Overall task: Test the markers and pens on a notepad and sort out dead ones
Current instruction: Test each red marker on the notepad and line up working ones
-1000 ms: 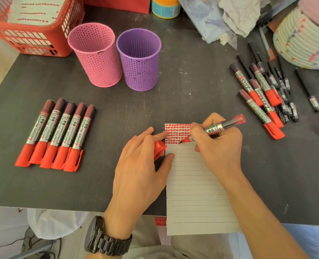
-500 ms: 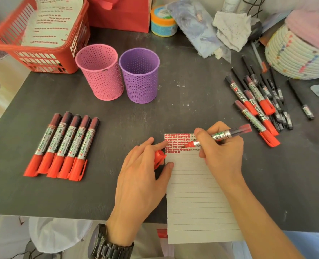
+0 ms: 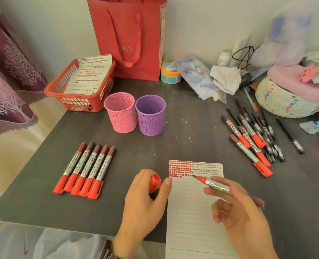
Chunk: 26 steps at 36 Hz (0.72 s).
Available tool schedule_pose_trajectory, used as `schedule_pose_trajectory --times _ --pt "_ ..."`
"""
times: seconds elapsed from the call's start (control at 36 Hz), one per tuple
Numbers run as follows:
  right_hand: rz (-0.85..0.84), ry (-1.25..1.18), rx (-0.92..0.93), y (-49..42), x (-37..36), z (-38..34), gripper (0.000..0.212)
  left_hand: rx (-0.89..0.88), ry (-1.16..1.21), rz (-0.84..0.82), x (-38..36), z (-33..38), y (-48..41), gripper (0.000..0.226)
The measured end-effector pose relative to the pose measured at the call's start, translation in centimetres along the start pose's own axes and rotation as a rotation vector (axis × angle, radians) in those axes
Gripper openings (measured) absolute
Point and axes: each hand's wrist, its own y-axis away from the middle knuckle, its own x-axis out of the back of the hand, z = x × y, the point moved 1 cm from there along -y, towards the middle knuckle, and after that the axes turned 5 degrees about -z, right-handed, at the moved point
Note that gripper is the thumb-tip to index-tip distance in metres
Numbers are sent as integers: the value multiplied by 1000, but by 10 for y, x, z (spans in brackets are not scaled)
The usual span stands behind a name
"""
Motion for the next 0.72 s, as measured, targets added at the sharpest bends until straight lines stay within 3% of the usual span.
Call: schedule_pose_trajectory --times 0.22,0.33,0.5,0.64,0.72 --pt "161 -72 -79 34 2 12 18 136 226 -70 17 -3 23 34" --pt "195 -31 -77 44 1 15 30 161 350 -90 23 -5 44 26" --pt "183 56 -62 56 -8 18 41 146 534 -108 28 -1 66 33" --pt "207 138 -24 61 -18 20 76 118 508 -59 30 4 77 25" --pt "220 153 -2 63 -22 21 78 132 486 -50 31 5 83 25"
